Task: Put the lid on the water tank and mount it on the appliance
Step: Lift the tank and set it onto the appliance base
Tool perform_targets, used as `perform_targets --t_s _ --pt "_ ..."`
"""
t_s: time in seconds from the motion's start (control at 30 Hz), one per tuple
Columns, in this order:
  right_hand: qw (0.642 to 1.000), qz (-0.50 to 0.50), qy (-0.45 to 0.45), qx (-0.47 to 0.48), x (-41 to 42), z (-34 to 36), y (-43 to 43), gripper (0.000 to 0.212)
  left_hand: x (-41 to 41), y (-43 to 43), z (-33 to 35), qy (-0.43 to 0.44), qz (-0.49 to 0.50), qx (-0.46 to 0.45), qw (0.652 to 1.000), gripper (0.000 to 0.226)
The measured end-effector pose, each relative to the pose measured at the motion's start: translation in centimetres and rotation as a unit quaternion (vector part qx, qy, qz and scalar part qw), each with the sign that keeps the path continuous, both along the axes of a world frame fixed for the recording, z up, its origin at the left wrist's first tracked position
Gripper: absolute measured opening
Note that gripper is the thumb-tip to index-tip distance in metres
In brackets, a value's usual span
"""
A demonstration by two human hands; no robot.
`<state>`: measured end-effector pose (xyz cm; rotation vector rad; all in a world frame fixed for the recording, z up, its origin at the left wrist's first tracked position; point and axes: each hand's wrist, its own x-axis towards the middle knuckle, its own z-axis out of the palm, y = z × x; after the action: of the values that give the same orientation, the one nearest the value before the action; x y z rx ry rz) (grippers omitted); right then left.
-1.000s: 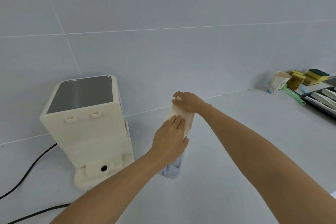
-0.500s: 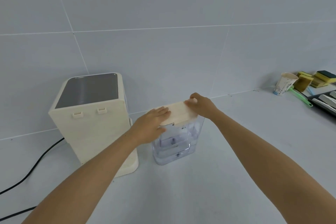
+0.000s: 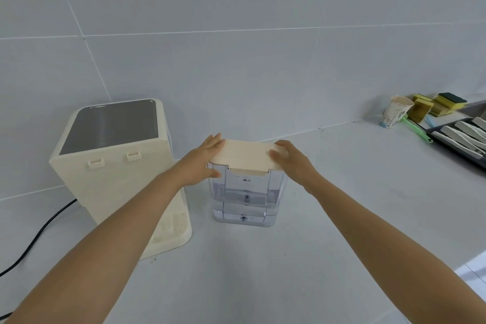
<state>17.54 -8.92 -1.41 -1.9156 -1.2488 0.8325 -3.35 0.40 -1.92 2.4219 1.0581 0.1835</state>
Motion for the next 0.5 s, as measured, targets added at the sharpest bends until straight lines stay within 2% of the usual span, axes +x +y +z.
perform_targets --t_s 0.13,0.2,0.27,0.37,0.5 --pt "0.994 0.011 0.105 0.018 0.2 -0.5 -0.9 0.083 -0.3 -0.5 -1.5 -0.108 0.076 -0.045 0.990 0.106" --pt "0.989 0.017 0.148 0.015 0.6 -1.2 -1.5 0.100 -0.5 -0.5 -2.7 -0.157 0.128 -0.110 0.973 0.115" --pt "0.985 0.024 0.169 0.009 1.1 -2.3 -1.9 0.110 -0.7 -0.5 -4.2 -0.166 0.148 -0.179 0.958 0.118" --pt "0.988 0.018 0.156 0.005 1.1 -4.0 -2.0 0.116 -0.6 -0.4 -5.7 -0.183 0.149 -0.238 0.942 0.113" --pt "0.990 0.013 0.139 -0.005 0.3 -5.7 -2.1 0.102 0.0 -0.5 -6.6 -0.205 0.154 -0.257 0.932 0.101"
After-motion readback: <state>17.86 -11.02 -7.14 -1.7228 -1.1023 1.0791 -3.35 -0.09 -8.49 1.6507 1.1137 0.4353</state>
